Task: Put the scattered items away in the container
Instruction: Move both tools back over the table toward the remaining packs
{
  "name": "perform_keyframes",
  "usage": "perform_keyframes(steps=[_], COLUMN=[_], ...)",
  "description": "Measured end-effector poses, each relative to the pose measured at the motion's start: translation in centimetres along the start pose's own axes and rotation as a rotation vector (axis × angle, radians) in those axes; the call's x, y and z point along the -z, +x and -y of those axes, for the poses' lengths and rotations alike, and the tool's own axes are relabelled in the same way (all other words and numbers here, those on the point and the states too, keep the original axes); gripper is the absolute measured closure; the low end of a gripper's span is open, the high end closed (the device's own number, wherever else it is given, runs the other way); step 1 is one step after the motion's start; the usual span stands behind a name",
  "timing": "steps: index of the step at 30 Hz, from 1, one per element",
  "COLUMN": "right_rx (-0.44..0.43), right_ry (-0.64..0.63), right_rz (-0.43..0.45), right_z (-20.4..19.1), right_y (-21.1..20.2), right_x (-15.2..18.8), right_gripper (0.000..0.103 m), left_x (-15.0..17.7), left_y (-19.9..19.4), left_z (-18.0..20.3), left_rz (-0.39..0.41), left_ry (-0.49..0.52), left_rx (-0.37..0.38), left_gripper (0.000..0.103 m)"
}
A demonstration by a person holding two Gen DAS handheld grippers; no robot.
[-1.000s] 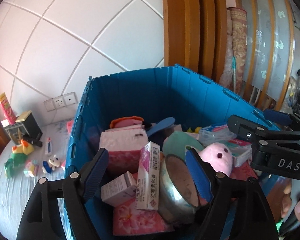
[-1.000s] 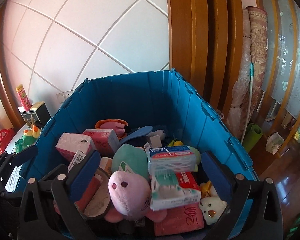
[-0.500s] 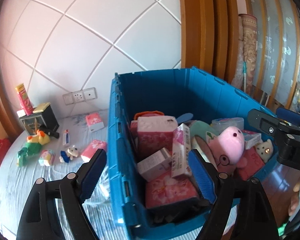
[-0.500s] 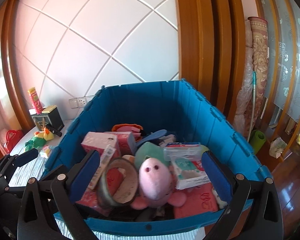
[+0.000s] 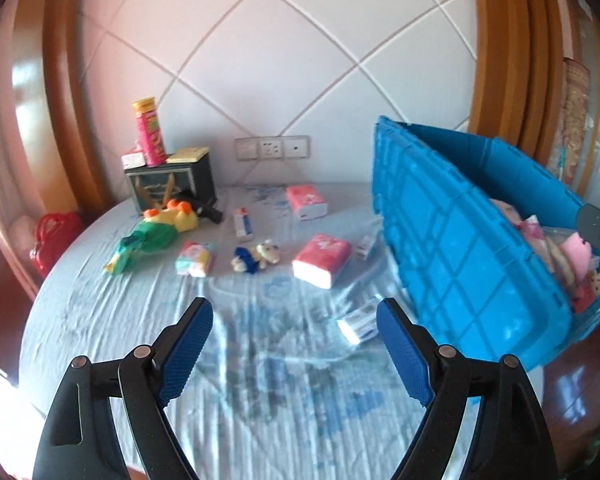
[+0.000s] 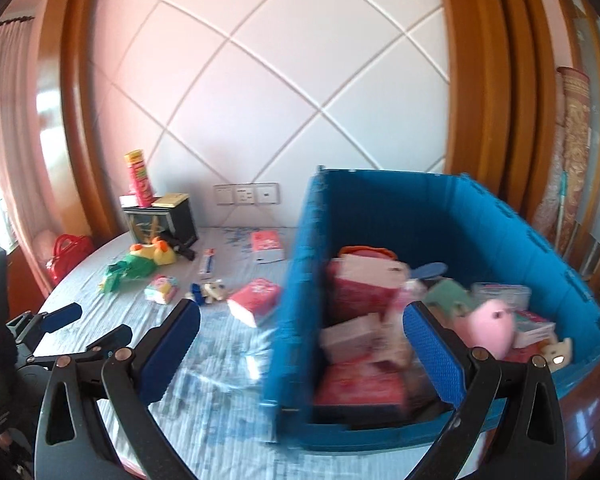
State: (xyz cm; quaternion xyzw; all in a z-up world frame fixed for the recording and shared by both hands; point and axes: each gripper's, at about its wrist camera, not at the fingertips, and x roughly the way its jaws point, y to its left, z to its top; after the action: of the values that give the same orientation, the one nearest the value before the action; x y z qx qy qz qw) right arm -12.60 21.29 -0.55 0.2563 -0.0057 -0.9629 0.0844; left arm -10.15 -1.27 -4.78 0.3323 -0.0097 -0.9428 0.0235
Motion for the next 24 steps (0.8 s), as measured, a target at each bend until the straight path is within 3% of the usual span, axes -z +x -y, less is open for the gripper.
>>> perform_keyframes(steps=[6,10,18,24], right_rx=[-0.044,-0.038,-0.006,-0.003], right_ry=[-0.064,-0.056,0.012,0.077], right_rz=[0.001,-0.018,-0.219,-0.365], right_z=[-8.6,-11.8,-13.0,-11.9], right_y=[1.6,3.4,10.8,17.5], right_x=[1.9,3.5,7.6,9.9], right_gripper=[0.000,0.000,0.000,0.000], left_x=[3.0,4.8,6.4,5.0], left_y=[1.2,3.0,8.0,13.5], left_z=[-9.2,-13.6,-16.8,-17.6], left_rz=[-0.057,-0.096,-0.166,-0.245], left_ry=[-0.034,-0.058,-0.105,-0.084], left_rx=[-0.051,-0.074,-0.044,-0.109], left_gripper=[0.018,0.018,0.018,0.018])
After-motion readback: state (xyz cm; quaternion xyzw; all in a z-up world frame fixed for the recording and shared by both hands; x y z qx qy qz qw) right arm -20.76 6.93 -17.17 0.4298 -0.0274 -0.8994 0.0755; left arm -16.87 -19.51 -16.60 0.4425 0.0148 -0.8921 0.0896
